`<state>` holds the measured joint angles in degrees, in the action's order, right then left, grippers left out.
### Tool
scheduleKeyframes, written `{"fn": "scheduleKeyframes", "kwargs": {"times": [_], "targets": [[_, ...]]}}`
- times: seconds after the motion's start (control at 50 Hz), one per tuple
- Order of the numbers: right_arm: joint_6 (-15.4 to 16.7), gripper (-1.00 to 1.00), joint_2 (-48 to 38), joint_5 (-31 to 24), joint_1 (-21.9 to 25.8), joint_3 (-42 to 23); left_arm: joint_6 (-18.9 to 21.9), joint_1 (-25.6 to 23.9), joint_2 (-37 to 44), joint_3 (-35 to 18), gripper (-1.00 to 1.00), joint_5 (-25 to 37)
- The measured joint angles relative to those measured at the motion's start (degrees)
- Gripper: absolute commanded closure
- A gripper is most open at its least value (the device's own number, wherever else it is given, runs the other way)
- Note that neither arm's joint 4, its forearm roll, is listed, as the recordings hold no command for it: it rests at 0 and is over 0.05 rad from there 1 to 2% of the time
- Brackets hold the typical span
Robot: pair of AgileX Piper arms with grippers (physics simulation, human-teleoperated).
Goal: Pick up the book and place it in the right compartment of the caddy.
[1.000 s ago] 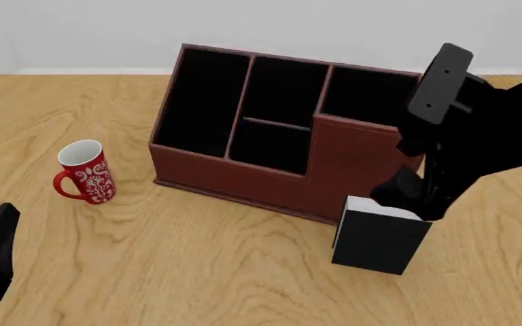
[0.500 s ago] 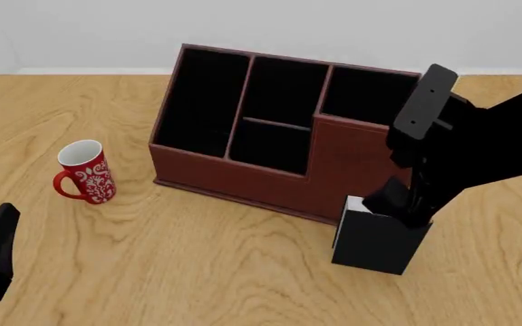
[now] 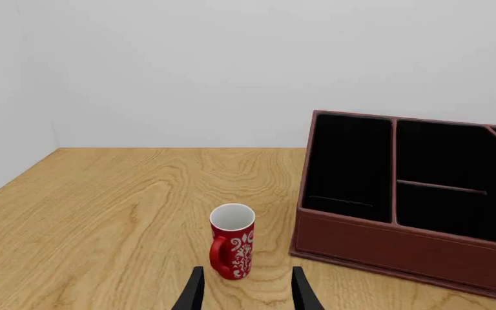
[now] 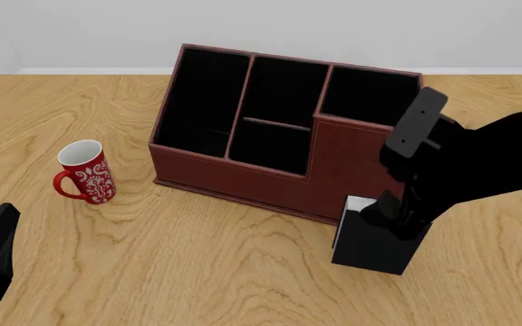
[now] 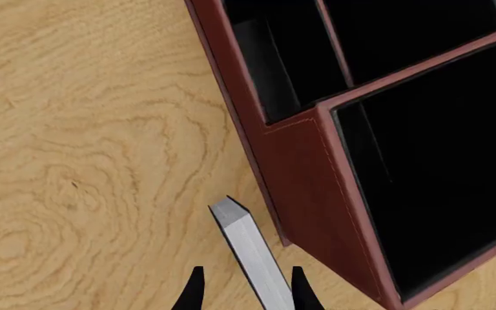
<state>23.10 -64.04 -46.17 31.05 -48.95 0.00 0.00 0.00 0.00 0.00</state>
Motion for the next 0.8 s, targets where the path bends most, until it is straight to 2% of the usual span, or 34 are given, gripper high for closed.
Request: {"fn": "scheduleKeyframes", "kwargs": {"times": [0.8], "targets": [[2.1, -1.0, -5.2, 3.0, -3.1, 0.7, 0.0, 0.0, 0.0, 0.0, -1.0, 0.0]]}}
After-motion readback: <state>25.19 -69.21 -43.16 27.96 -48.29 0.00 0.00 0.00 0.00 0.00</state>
